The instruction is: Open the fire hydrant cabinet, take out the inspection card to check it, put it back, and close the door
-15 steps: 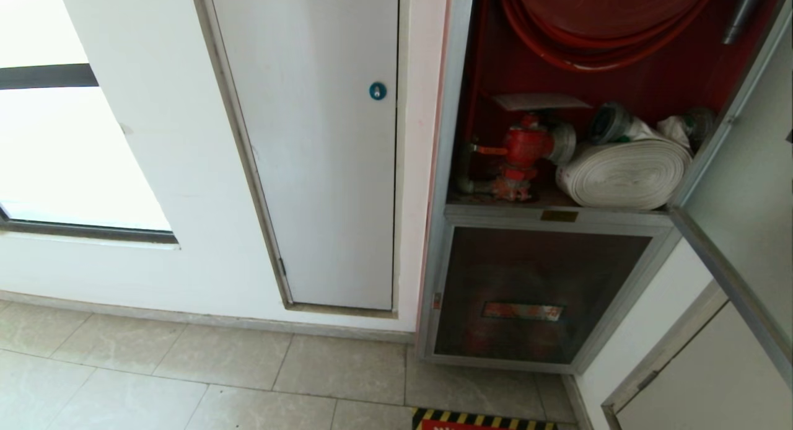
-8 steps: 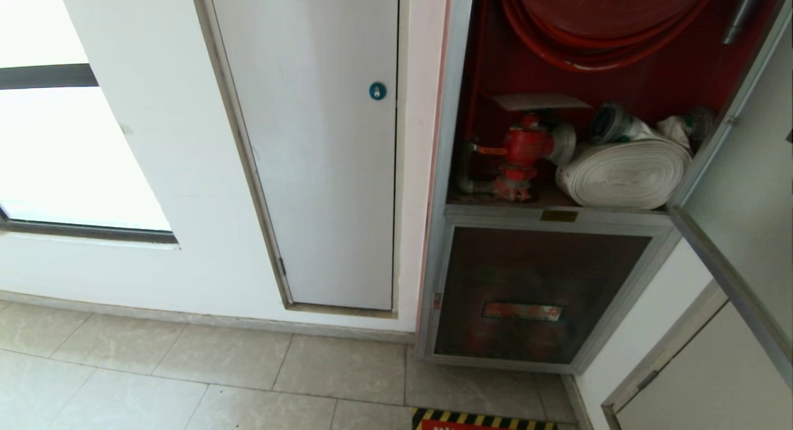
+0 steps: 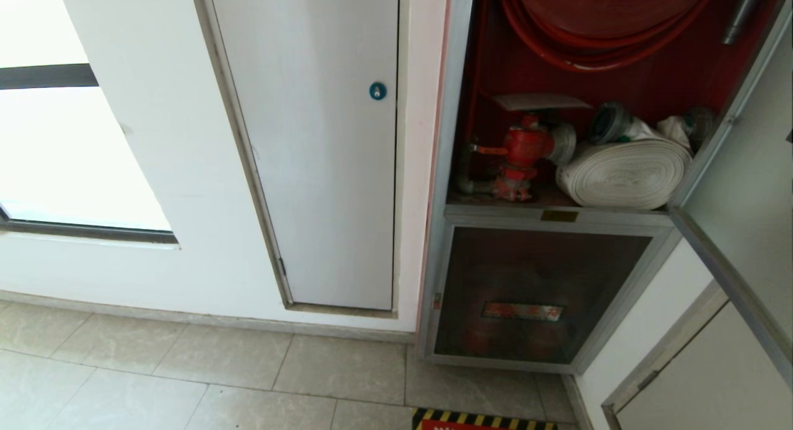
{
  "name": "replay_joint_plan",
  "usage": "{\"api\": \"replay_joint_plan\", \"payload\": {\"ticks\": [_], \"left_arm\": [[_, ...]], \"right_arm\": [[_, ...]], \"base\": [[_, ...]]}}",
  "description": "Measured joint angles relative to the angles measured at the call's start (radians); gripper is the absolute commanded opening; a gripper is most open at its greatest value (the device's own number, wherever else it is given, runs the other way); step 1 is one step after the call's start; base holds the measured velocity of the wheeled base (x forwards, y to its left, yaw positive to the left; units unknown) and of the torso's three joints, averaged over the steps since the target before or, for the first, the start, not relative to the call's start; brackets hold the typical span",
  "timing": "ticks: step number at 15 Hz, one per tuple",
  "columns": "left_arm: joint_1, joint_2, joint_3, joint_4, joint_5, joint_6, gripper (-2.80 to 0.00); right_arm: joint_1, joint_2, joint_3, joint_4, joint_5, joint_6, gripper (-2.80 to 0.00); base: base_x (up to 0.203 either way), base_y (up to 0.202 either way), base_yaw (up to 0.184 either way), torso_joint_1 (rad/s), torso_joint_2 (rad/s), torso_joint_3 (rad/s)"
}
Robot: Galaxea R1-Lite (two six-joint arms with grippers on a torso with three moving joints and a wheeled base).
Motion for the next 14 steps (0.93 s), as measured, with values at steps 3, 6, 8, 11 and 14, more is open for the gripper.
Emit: {"api": "replay_joint_plan", "payload": {"ticks": [3, 6, 8, 11, 14], "left_arm": [[0.000, 0.000, 0.000, 0.000, 0.000, 0.000, -2.80], [0.000, 0.000, 0.000, 0.000, 0.000, 0.000, -2.80], [0.000, 0.000, 0.000, 0.000, 0.000, 0.000, -2.80], [0.000, 0.000, 0.000, 0.000, 0.000, 0.000, -2.80], [0.000, 0.000, 0.000, 0.000, 0.000, 0.000, -2.80]], "right_arm": [[0.000, 0.109, -0.090, -0.036, -0.153, 0.000, -2.80], [0.000, 0.213, -0.183, -0.048, -0.245, 0.014, -2.80], [-0.003, 0.281, -0.260, -0.051, -0.293, 0.027, -2.80], [-0.034, 0.361, -0.352, -0.052, -0.368, 0.031, -2.80], [-0.117, 0.409, -0.382, -0.085, -0.375, 0.030, -2.80]], "base": [[0.000, 0.000, 0.000, 0.000, 0.00, 0.000], [0.000, 0.000, 0.000, 0.000, 0.00, 0.000], [0.000, 0.000, 0.000, 0.000, 0.00, 0.000], [0.000, 0.000, 0.000, 0.000, 0.00, 0.000], [0.000, 0.000, 0.000, 0.000, 0.00, 0.000]]}}
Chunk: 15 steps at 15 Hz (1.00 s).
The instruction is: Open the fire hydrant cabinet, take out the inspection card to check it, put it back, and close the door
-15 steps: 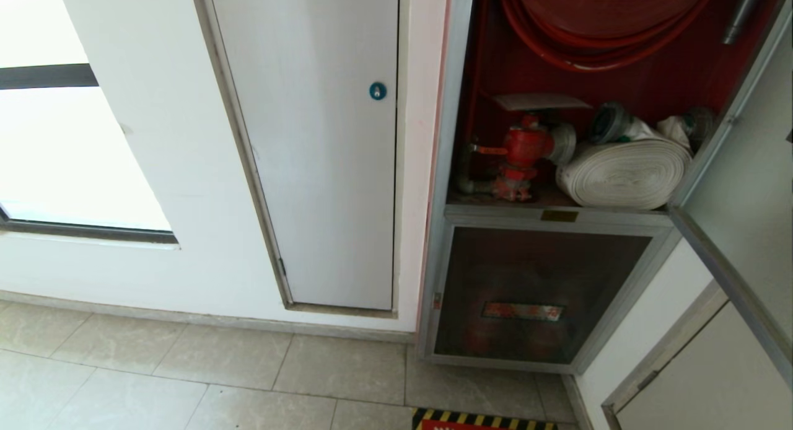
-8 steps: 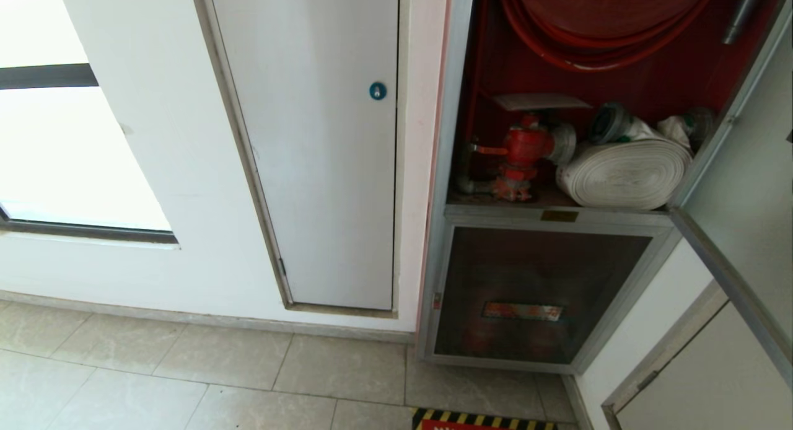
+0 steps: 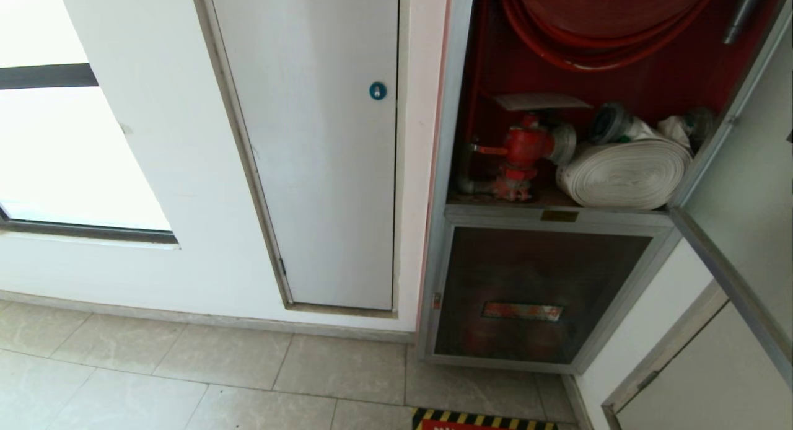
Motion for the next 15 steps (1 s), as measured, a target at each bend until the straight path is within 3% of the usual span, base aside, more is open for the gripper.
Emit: {"api": "replay_joint_plan", "payload": {"ticks": [5, 11, 15], "left_arm": [[0.000, 0.000, 0.000, 0.000, 0.000, 0.000, -2.80], [0.000, 0.000, 0.000, 0.000, 0.000, 0.000, -2.80], [0.000, 0.000, 0.000, 0.000, 0.000, 0.000, -2.80]], "right_arm": [[-0.219, 0.021, -0.018, -0.055, -0.001, 0.000, -2.80], [-0.288, -0.049, -0.059, 0.041, -0.011, 0.017, -2.80], [-0.408, -0.024, -0.125, 0.039, 0.086, 0.053, -2.80]], "base": [[0.000, 0.000, 0.000, 0.000, 0.00, 0.000], [0.000, 0.000, 0.000, 0.000, 0.00, 0.000], [0.000, 0.000, 0.000, 0.000, 0.00, 0.000]]}}
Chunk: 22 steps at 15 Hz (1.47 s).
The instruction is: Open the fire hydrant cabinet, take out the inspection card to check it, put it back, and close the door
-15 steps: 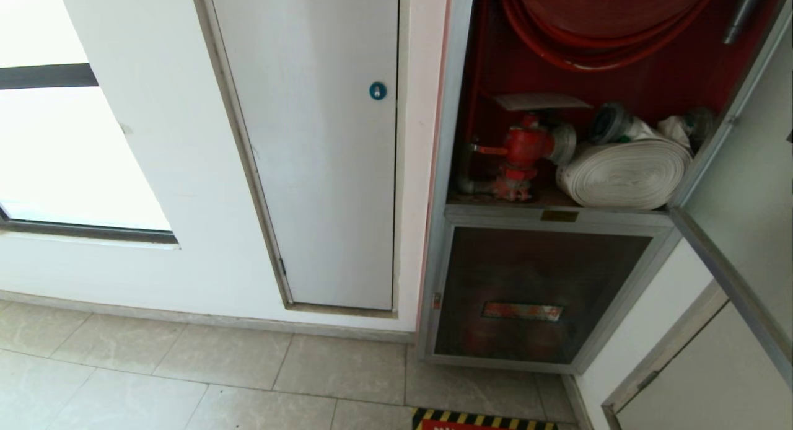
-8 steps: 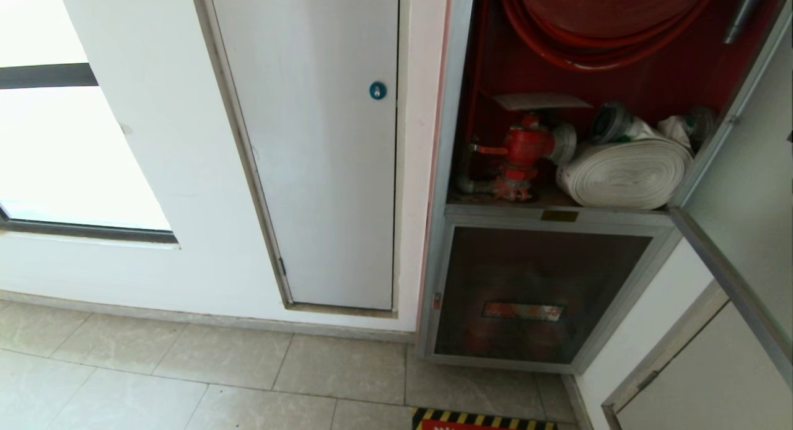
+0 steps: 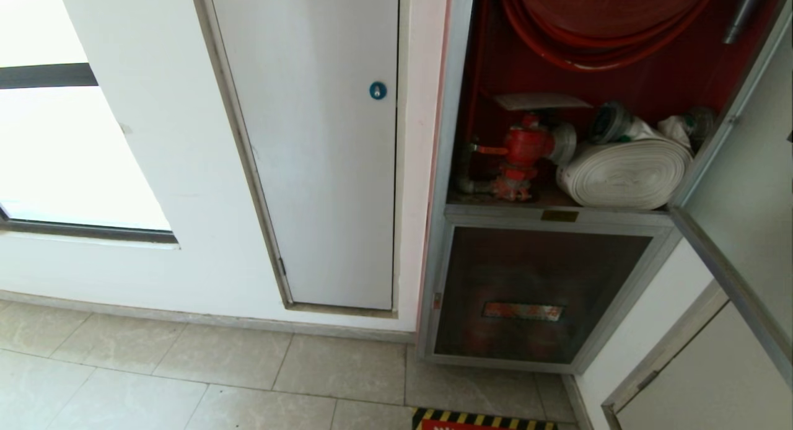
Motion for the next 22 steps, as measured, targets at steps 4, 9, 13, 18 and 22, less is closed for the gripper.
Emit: {"api": "replay_joint_plan", "payload": {"ticks": [4, 9, 13, 18, 22], "left_arm": [[0.000, 0.000, 0.000, 0.000, 0.000, 0.000, -2.80], [0.000, 0.000, 0.000, 0.000, 0.000, 0.000, -2.80], [0.000, 0.000, 0.000, 0.000, 0.000, 0.000, -2.80], [0.000, 0.000, 0.000, 0.000, 0.000, 0.000, -2.80], [0.000, 0.000, 0.000, 0.000, 0.000, 0.000, -2.80]], "right_arm": [[-0.130, 0.077, -0.046, -0.062, 0.105, 0.047, -2.80], [-0.239, 0.182, -0.051, -0.228, 0.151, 0.088, -2.80], [-0.324, 0.223, -0.048, -0.235, 0.199, 0.136, -2.80], [-0.395, 0.253, -0.030, -0.231, 0.268, 0.181, -2.80], [-0.402, 0.274, -0.018, -0.225, 0.343, 0.206, -2.80]], "base": [[0.000, 0.000, 0.000, 0.000, 0.00, 0.000], [0.000, 0.000, 0.000, 0.000, 0.00, 0.000], [0.000, 0.000, 0.000, 0.000, 0.00, 0.000], [0.000, 0.000, 0.000, 0.000, 0.00, 0.000], [0.000, 0.000, 0.000, 0.000, 0.00, 0.000]]}}
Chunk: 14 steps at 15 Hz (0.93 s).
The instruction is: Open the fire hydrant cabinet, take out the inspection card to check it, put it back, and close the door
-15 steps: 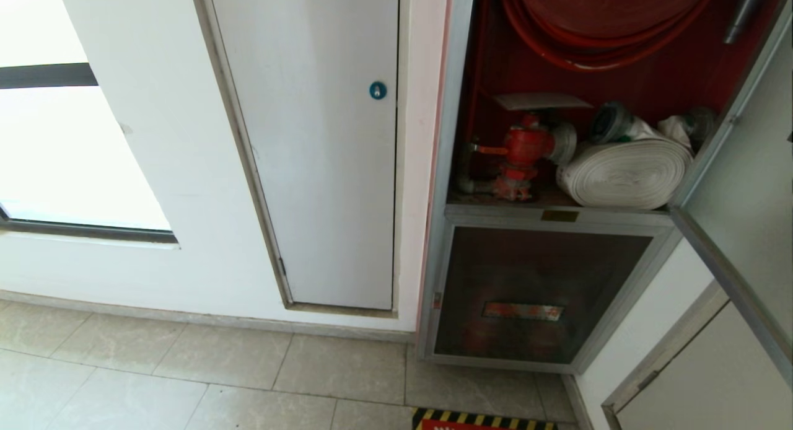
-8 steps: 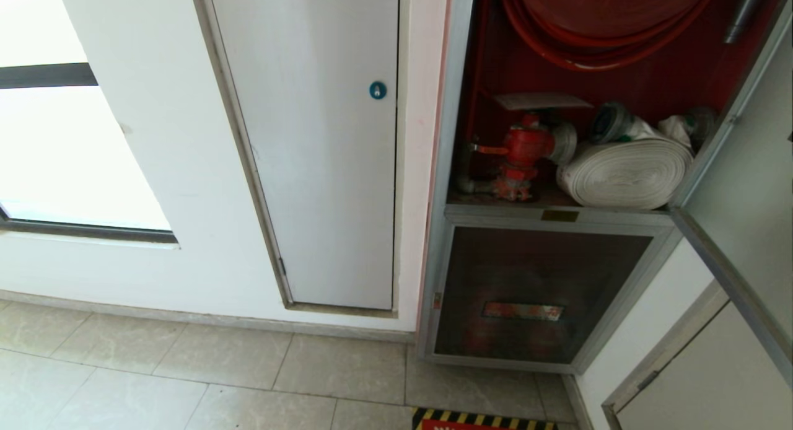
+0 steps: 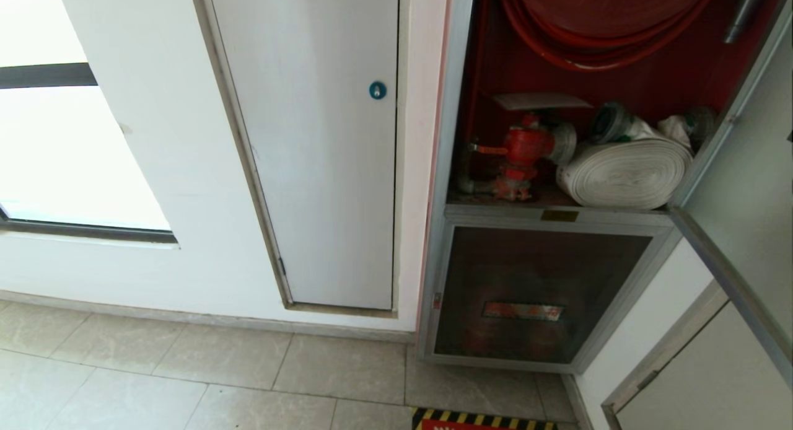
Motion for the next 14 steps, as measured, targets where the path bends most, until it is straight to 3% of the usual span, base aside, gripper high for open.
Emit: {"api": "replay_joint_plan", "payload": {"ticks": [7, 14], "left_arm": [[0.000, 0.000, 0.000, 0.000, 0.000, 0.000, -2.80], [0.000, 0.000, 0.000, 0.000, 0.000, 0.000, -2.80]], "right_arm": [[0.019, -0.016, 0.006, 0.007, 0.052, 0.001, -2.80], [0.181, -0.069, 0.041, 0.008, 0.065, 0.001, -2.80]], "base": [[0.000, 0.000, 0.000, 0.000, 0.00, 0.000], [0.000, 0.000, 0.000, 0.000, 0.00, 0.000]]}}
